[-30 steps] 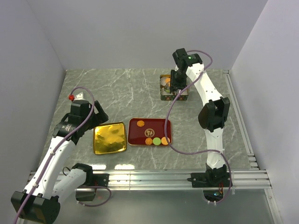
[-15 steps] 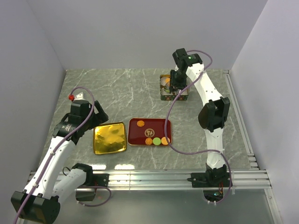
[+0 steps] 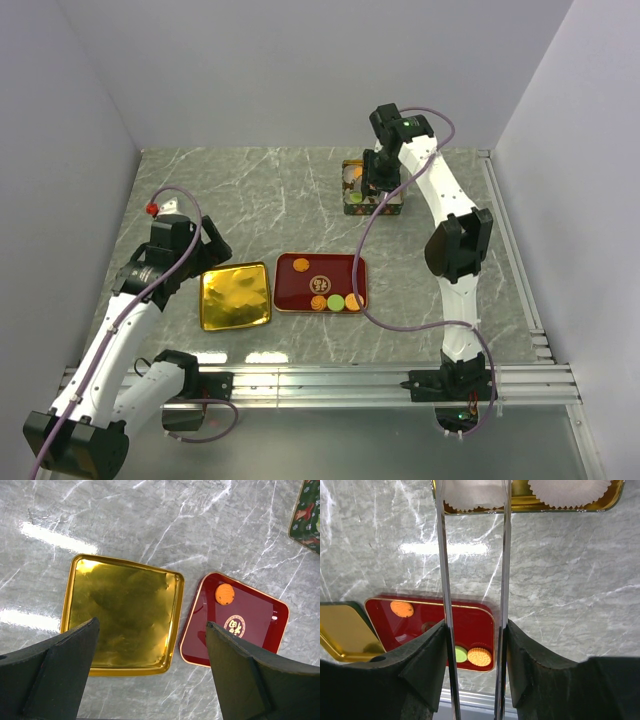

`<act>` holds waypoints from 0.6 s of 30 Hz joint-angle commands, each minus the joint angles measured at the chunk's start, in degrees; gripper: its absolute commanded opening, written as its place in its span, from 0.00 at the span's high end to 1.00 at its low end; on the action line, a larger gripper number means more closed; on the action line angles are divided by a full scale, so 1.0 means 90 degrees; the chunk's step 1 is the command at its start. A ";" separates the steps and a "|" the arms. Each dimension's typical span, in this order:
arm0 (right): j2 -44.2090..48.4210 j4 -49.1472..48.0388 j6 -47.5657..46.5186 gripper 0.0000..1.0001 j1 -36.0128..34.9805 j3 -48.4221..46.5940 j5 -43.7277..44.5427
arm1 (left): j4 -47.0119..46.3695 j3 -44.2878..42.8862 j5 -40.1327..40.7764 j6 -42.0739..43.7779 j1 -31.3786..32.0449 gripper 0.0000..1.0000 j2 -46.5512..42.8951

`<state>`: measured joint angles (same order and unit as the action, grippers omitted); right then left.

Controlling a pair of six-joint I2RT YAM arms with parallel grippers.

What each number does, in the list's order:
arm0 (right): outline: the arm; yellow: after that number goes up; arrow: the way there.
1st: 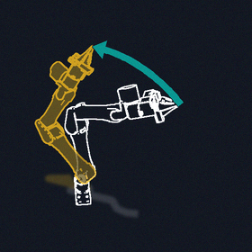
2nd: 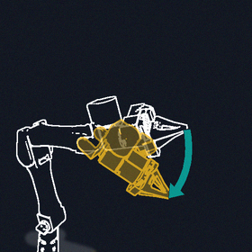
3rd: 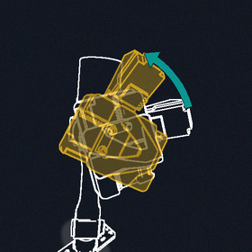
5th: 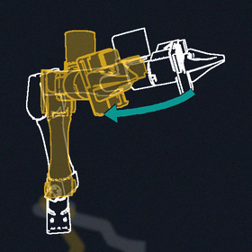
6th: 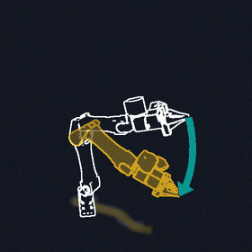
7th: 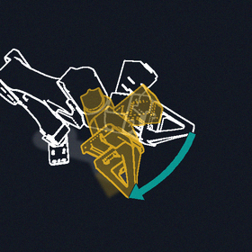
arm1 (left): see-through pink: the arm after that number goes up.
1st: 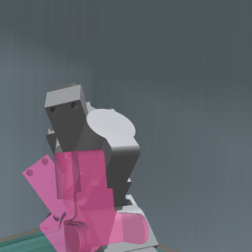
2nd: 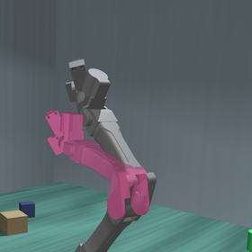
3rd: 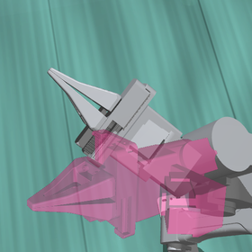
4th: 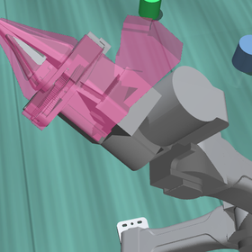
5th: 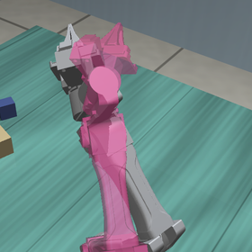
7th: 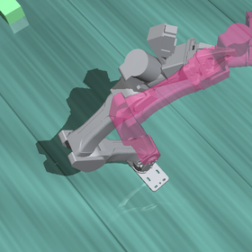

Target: Pack the cookies

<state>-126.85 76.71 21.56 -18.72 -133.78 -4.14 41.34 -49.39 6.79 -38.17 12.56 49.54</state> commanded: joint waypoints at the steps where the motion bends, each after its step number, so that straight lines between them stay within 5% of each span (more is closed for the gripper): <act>1: 0.0519 -0.0105 -0.0042 0.47 -0.0019 0.0040 0.0040 | -0.0140 -0.0040 -0.0031 0.0052 -0.0008 0.07 -0.0153; 18: 0.2384 -0.0144 0.0202 0.47 -0.0732 0.1229 0.0118 | -0.0199 -0.0020 -0.0168 0.0101 -0.0008 0.07 -0.0309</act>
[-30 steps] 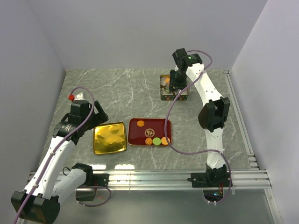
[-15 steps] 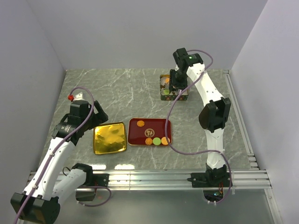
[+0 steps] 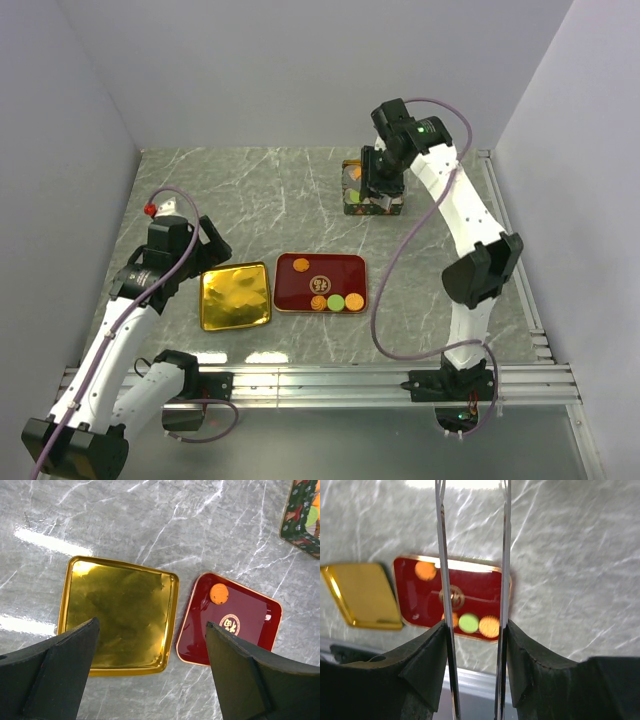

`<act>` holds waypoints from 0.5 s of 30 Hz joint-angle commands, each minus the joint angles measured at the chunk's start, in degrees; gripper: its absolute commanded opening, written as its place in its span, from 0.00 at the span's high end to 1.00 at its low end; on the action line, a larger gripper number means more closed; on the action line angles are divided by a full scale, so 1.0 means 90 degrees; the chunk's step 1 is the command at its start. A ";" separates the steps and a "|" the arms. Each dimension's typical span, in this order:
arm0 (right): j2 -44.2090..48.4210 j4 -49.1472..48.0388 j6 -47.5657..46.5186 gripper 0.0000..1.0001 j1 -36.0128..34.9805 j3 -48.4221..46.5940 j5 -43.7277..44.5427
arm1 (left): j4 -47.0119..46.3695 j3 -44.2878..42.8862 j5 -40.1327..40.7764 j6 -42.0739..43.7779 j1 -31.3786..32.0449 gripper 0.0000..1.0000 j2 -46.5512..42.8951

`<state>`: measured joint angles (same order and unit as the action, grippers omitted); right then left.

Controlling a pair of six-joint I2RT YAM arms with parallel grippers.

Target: Pack the cookies

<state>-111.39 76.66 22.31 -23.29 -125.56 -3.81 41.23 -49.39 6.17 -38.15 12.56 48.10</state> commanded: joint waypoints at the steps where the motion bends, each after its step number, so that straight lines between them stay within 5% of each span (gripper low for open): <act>1: 0.0774 -0.0159 0.0129 0.47 -0.0399 0.0444 0.0082 | -0.0197 -0.0021 -0.0100 0.0098 -0.0008 0.07 -0.0168; 15: 0.2991 -0.0930 0.0373 0.46 -0.2187 0.3654 -0.0055 | -0.0206 -0.0001 -0.0051 0.0079 -0.0018 0.07 -0.0197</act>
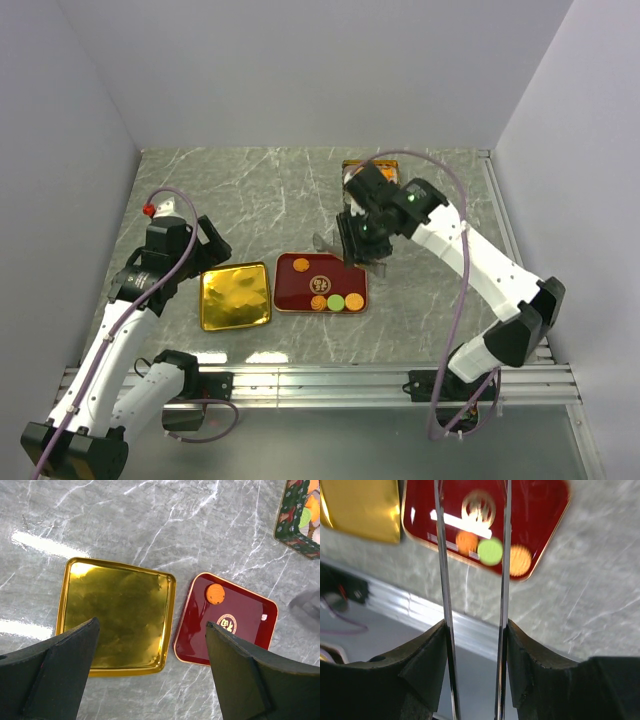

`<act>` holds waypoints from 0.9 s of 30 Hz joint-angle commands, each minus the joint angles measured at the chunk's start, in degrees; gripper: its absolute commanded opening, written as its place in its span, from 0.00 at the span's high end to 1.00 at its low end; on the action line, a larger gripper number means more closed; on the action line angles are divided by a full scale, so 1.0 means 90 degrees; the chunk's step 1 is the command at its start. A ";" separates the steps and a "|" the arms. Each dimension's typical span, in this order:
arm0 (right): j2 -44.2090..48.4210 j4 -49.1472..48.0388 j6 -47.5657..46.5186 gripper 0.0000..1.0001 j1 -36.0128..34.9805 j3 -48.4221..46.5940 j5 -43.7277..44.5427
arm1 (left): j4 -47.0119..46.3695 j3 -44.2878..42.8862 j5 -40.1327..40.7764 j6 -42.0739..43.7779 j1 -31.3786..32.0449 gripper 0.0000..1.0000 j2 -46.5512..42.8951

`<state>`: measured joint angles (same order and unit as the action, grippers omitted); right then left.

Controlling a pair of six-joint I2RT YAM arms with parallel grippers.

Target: Pack the cookies

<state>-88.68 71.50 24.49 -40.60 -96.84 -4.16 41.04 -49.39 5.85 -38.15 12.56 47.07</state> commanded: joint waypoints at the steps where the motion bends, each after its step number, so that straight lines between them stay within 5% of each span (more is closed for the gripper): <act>1: 0.0556 -0.0376 0.0159 0.46 -0.0351 0.0621 -0.0026 | -0.0165 -0.0011 -0.0005 0.0079 -0.0009 0.07 -0.0083; 6: 0.0860 -0.0464 0.0355 0.46 -0.0810 0.1335 0.0033 | -0.0155 -0.0020 0.0005 0.0079 -0.0009 0.07 -0.0064; 27: 0.0147 -0.0220 0.0589 0.46 -0.1934 0.1473 0.0414 | -0.0165 -0.0011 0.0044 0.0059 -0.0008 0.07 -0.0210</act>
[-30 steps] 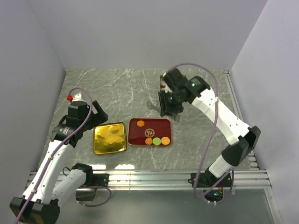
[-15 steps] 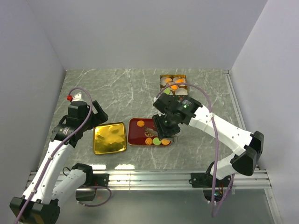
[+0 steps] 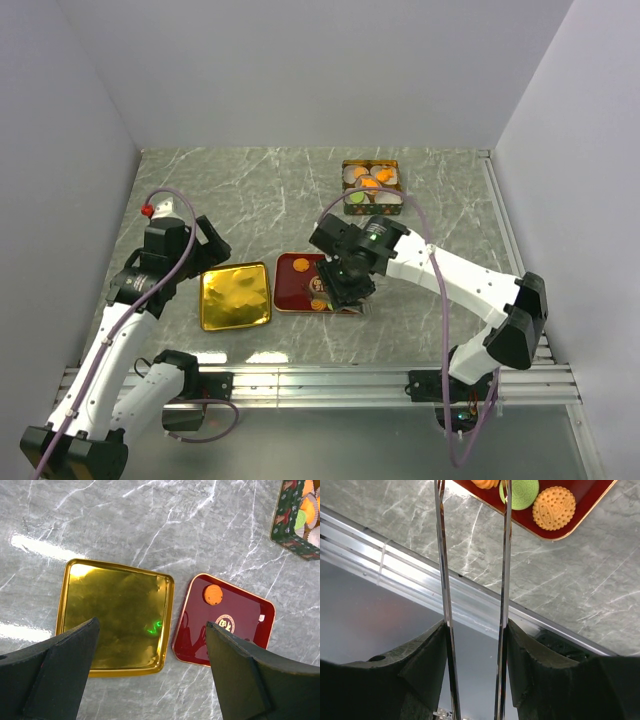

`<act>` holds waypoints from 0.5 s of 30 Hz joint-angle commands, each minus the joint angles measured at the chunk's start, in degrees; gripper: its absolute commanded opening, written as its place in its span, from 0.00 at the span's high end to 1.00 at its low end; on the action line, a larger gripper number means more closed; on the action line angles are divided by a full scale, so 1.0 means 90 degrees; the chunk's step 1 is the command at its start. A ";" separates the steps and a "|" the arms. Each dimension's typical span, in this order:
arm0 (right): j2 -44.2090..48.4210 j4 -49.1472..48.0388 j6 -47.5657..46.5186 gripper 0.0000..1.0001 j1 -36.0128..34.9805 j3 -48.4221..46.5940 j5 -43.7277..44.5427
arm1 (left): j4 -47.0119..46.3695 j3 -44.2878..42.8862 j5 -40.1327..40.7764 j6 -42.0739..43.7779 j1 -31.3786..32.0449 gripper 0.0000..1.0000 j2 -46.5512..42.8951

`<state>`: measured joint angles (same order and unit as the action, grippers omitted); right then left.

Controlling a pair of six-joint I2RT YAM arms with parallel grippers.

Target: Pack the cookies

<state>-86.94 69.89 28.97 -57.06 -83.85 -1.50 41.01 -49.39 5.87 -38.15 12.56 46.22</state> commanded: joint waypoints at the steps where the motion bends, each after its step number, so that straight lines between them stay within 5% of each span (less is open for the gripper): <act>1: -0.0096 -0.0031 0.0092 0.46 -0.0115 0.0030 0.0118 | -0.0163 -0.0011 0.0032 0.0059 -0.0008 0.07 -0.0125; 15: -0.0623 0.0135 0.0033 0.46 -0.0320 -0.0067 0.0302 | -0.0182 0.0009 0.0012 0.0069 -0.0008 0.07 -0.0184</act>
<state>-92.01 70.17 29.10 -59.18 -83.85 -0.99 40.99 -49.39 5.87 -38.15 12.56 45.52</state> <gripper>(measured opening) 0.539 0.930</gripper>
